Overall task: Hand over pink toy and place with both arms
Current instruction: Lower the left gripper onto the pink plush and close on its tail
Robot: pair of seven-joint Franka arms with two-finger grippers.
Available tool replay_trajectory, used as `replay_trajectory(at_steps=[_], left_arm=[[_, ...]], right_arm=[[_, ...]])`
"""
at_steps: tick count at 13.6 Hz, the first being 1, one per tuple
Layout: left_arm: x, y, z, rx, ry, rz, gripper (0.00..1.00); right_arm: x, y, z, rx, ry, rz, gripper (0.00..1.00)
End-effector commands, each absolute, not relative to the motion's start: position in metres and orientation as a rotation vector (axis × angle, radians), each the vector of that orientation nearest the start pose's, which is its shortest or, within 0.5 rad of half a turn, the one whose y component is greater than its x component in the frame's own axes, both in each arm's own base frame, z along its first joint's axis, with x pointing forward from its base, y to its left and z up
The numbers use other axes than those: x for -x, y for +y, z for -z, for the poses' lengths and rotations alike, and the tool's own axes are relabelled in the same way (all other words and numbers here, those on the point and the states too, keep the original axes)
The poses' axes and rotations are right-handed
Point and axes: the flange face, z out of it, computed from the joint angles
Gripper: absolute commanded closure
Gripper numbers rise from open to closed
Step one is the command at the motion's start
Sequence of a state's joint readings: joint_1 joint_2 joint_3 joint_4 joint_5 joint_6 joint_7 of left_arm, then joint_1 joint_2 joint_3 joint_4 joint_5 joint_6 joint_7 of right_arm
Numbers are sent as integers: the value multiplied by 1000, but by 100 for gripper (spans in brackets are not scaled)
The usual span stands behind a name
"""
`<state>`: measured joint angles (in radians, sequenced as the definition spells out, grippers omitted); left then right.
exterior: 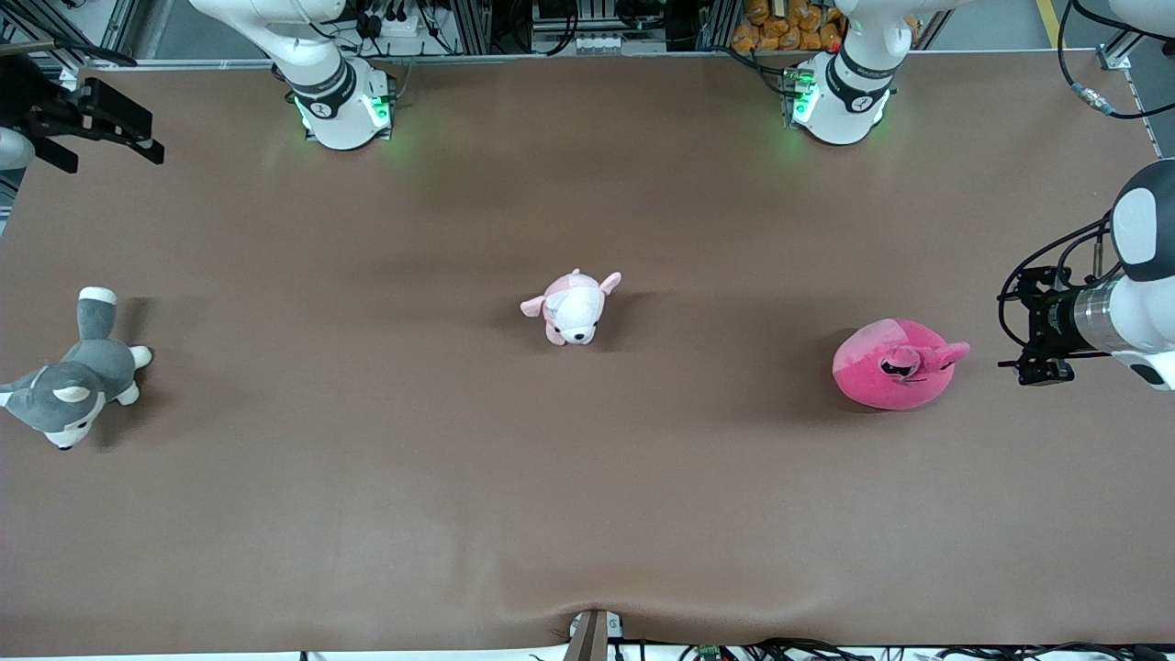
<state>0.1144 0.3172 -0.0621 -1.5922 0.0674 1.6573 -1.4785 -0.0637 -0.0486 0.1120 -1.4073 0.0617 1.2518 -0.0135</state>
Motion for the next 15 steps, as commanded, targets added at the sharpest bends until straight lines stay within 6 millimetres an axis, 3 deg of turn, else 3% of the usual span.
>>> replay_trajectory(at_steps=[1,5,11,15], left_arm=[[-623,46,-428,2117,-2020,-241,0],[-624,45,-419,2106,-2021,-266,0],[-628,38,-375,2068,-2078,-453,0],[-628,50,-355,2032,-2107,-518,0]], right_arm=[[-502,32,-702,3066,-105,-158,0],[-502,32,-702,3066,-105,-155,0],[-502,31,-702,3065,-103,-158,0],[-502,32,-702,3064,-103,-158,0]])
